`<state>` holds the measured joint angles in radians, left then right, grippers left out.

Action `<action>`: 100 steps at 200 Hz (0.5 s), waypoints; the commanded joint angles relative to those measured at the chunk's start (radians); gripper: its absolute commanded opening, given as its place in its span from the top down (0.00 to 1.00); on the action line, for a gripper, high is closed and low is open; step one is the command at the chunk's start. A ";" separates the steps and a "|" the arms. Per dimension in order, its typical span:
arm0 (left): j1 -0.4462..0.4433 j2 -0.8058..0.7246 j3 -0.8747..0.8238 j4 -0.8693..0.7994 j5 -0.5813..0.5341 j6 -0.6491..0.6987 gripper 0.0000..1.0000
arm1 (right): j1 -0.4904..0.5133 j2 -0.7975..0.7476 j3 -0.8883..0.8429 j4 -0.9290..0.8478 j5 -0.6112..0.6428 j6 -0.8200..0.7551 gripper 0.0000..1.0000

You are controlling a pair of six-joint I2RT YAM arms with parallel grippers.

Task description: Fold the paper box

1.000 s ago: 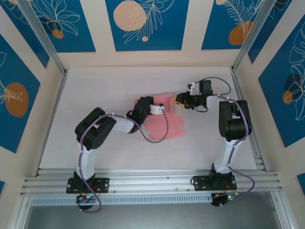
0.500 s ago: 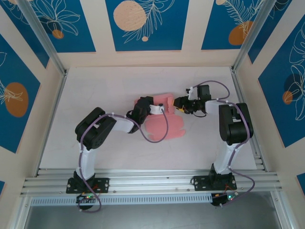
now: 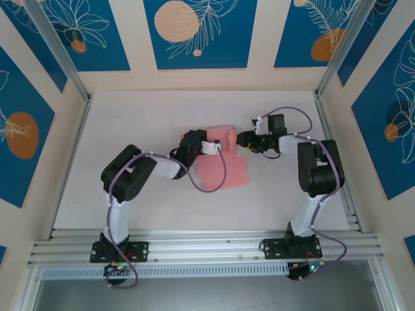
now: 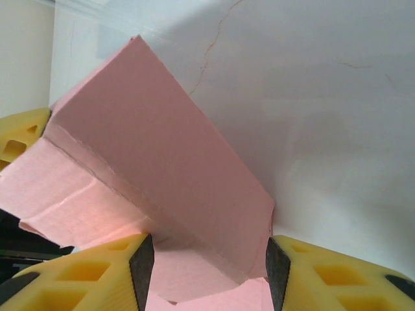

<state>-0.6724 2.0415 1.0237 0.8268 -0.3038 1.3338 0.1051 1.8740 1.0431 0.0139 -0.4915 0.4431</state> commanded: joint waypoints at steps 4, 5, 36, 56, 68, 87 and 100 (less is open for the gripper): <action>-0.002 0.042 -0.002 0.150 -0.015 0.091 1.00 | 0.007 -0.031 0.007 -0.014 0.026 -0.056 0.49; -0.003 0.044 -0.001 0.156 -0.016 0.094 1.00 | 0.007 -0.032 0.007 -0.014 0.026 -0.056 0.49; -0.011 0.070 0.003 0.239 -0.012 0.178 1.00 | 0.008 -0.042 -0.008 0.001 0.026 -0.061 0.49; -0.014 0.083 0.003 0.260 -0.006 0.211 1.00 | 0.007 -0.054 -0.032 0.032 0.033 -0.061 0.49; -0.014 0.092 0.000 0.281 -0.005 0.231 1.00 | 0.009 -0.062 -0.048 0.050 0.043 -0.067 0.48; -0.014 0.103 -0.005 0.302 0.004 0.270 1.00 | 0.010 -0.068 -0.060 0.066 0.053 -0.068 0.47; -0.015 0.110 -0.009 0.312 0.011 0.297 1.00 | 0.011 -0.068 -0.056 0.067 0.063 -0.067 0.47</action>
<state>-0.6792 2.1231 1.0237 1.0718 -0.3141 1.5497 0.1059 1.8370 0.9970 0.0471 -0.4450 0.4023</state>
